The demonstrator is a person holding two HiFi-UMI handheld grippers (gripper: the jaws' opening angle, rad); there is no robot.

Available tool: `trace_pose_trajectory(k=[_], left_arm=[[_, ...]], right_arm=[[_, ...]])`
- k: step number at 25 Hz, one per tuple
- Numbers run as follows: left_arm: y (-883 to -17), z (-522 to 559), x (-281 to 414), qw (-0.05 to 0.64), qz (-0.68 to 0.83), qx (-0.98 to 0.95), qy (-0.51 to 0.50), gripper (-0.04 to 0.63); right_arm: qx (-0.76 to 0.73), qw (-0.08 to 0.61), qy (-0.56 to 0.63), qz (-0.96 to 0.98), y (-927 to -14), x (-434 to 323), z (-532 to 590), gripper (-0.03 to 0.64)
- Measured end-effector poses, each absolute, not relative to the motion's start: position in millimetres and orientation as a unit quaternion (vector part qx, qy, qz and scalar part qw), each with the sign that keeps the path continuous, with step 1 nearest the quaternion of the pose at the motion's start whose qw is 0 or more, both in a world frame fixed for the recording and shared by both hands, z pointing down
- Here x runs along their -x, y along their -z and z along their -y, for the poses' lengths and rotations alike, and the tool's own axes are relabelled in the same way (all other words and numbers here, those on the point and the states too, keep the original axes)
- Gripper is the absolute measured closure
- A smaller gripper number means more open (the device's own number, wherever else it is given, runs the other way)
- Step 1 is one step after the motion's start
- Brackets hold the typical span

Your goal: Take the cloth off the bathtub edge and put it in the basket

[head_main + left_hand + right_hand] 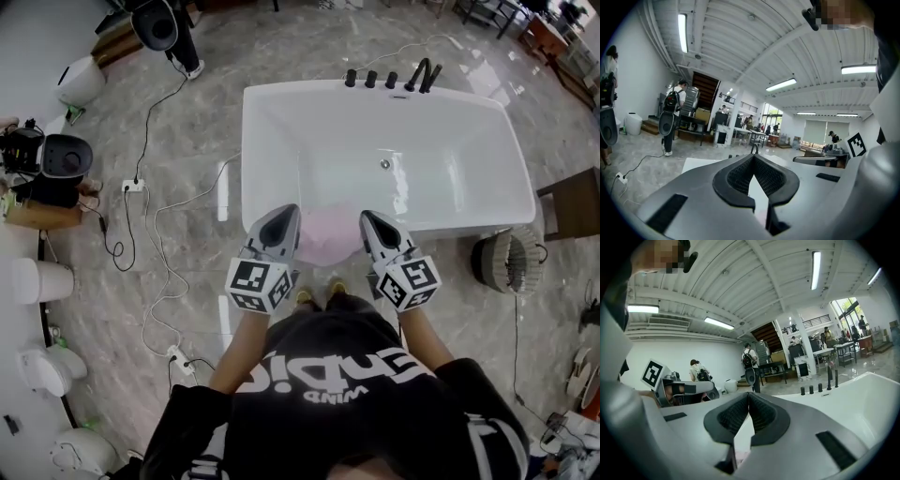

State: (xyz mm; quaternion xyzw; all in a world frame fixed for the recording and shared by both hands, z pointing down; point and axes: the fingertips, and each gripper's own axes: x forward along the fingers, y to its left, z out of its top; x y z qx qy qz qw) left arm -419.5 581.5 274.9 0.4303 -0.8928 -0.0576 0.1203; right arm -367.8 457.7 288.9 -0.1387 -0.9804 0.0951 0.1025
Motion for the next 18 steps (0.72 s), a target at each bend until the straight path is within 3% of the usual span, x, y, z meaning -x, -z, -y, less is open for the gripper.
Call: trace_pose_trajectory(k=[18], left_arm=[[-383,-557,453,0.196,0.887,-0.411,0.075,0.581]], right_arm=[[0.183,0.174,-0.079,0.964,-394,410,-450,0.603]])
